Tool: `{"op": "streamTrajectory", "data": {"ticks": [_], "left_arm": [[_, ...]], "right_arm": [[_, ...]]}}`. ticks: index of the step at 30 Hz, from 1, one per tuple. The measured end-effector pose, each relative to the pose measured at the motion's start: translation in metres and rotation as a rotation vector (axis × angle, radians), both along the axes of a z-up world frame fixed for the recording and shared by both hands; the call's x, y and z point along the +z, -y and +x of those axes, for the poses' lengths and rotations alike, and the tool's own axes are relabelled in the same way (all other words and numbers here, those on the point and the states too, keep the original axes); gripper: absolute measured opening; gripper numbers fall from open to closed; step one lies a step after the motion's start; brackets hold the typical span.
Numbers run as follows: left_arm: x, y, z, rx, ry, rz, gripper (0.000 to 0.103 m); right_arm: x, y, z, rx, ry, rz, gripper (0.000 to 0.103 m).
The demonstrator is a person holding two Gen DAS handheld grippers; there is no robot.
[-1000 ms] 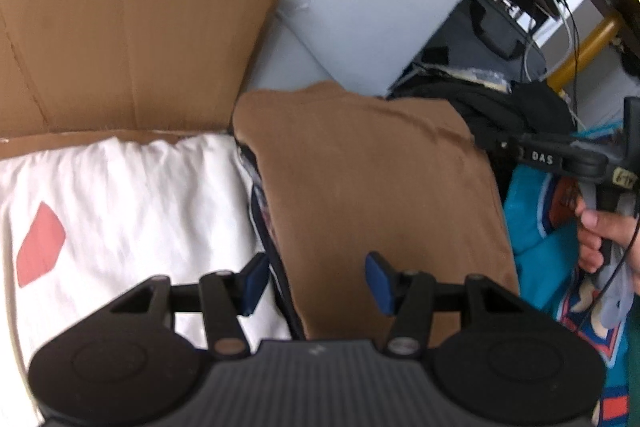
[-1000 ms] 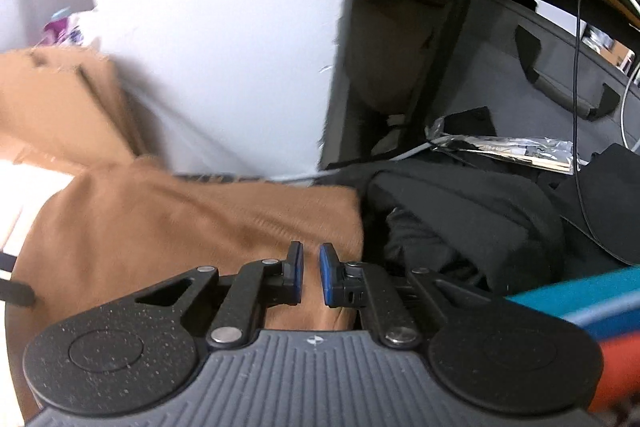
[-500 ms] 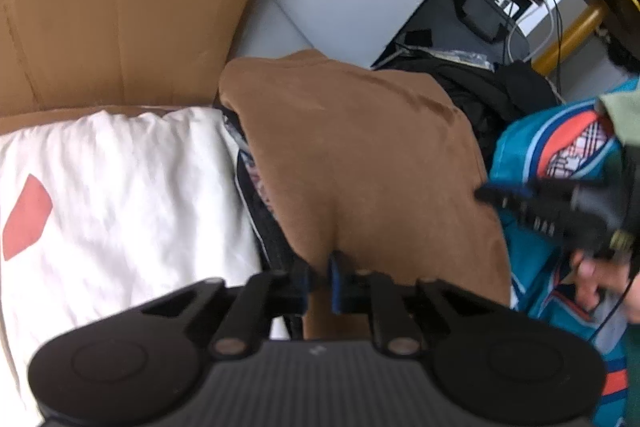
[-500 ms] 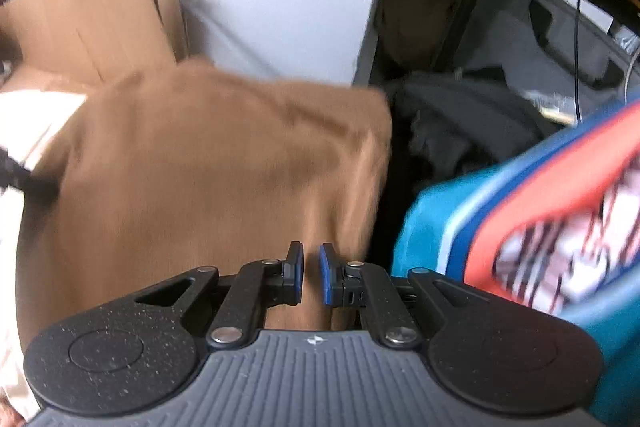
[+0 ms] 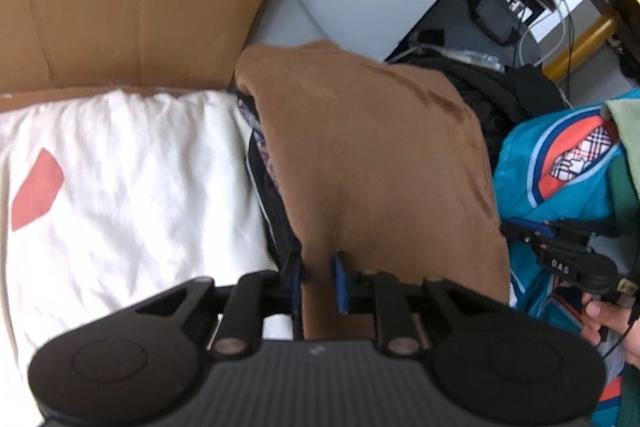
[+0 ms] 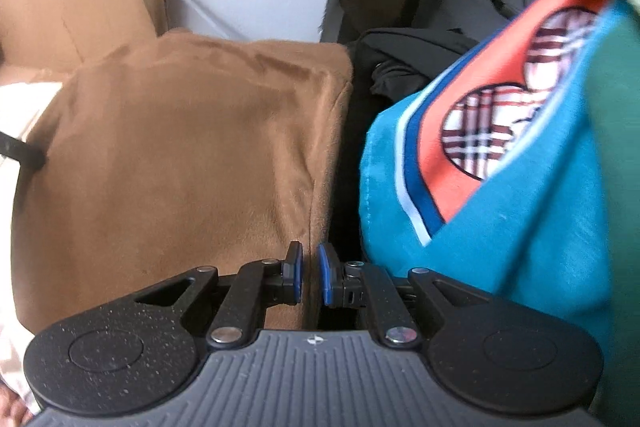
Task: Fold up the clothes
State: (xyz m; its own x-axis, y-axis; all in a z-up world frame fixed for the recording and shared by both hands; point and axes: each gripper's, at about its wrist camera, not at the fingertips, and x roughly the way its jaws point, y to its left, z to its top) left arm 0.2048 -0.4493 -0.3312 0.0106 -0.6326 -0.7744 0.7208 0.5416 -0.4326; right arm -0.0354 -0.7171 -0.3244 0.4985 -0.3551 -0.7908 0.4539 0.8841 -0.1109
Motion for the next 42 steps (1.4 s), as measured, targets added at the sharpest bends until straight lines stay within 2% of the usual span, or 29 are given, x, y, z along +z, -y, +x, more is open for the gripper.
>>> {"op": "streamTrajectory", "data": {"ticks": [2,7,10,15,17,19,21,23,25,29,31,32,33,34,38,40,42], "left_arm": [[0.000,-0.002,-0.004,0.000,-0.006,-0.013,0.035],[-0.016,-0.004,-0.017,0.006,-0.036,0.007,0.034],[-0.028,-0.009,-0.025,0.015,-0.070,0.017,0.035],[-0.035,-0.019,-0.036,0.019,-0.080,0.049,0.051],[-0.036,-0.023,-0.039,0.021,-0.086,0.070,0.052],[-0.035,-0.027,-0.042,0.027,-0.100,0.094,0.054],[-0.029,-0.032,-0.045,0.048,-0.115,0.124,0.061],[-0.019,-0.039,-0.049,0.064,-0.124,0.141,0.067],[-0.008,-0.045,-0.053,0.068,-0.114,0.165,0.074],[0.019,-0.054,-0.060,0.079,-0.084,0.197,0.083],[0.031,-0.059,-0.063,0.084,-0.074,0.208,0.087],[0.038,-0.061,-0.064,0.083,-0.068,0.207,0.087],[0.044,-0.062,-0.065,0.081,-0.065,0.202,0.088],[0.049,-0.064,-0.066,0.080,-0.064,0.198,0.089],[0.071,-0.076,-0.067,0.106,-0.053,0.208,0.096],[0.085,-0.082,-0.066,0.115,-0.055,0.208,0.097],[0.098,-0.086,-0.066,0.127,-0.062,0.195,0.100]], "right_arm": [[0.004,-0.002,-0.006,-0.014,0.028,0.021,0.015],[0.000,-0.015,-0.015,-0.015,0.082,0.067,0.016],[-0.012,-0.025,-0.018,-0.013,0.073,0.096,0.016],[-0.034,-0.039,-0.031,-0.029,0.036,0.126,0.017],[-0.039,-0.041,-0.037,-0.051,0.032,0.147,0.020],[-0.043,-0.041,-0.044,-0.086,0.028,0.178,0.026],[-0.042,-0.039,-0.050,-0.133,0.028,0.228,0.028],[-0.036,-0.041,-0.055,-0.169,0.036,0.262,0.036],[-0.026,-0.043,-0.057,-0.189,0.044,0.281,0.046],[-0.001,-0.047,-0.058,-0.200,0.051,0.305,0.057],[0.010,-0.049,-0.057,-0.189,0.046,0.316,0.073],[0.016,-0.049,-0.057,-0.180,0.044,0.328,0.078],[0.022,-0.049,-0.059,-0.178,0.046,0.343,0.088],[0.027,-0.048,-0.061,-0.189,0.052,0.359,0.093],[0.050,-0.050,-0.071,-0.216,0.048,0.391,0.097],[0.059,-0.055,-0.072,-0.220,0.030,0.392,0.102],[0.070,-0.059,-0.075,-0.236,0.005,0.384,0.102]]}}
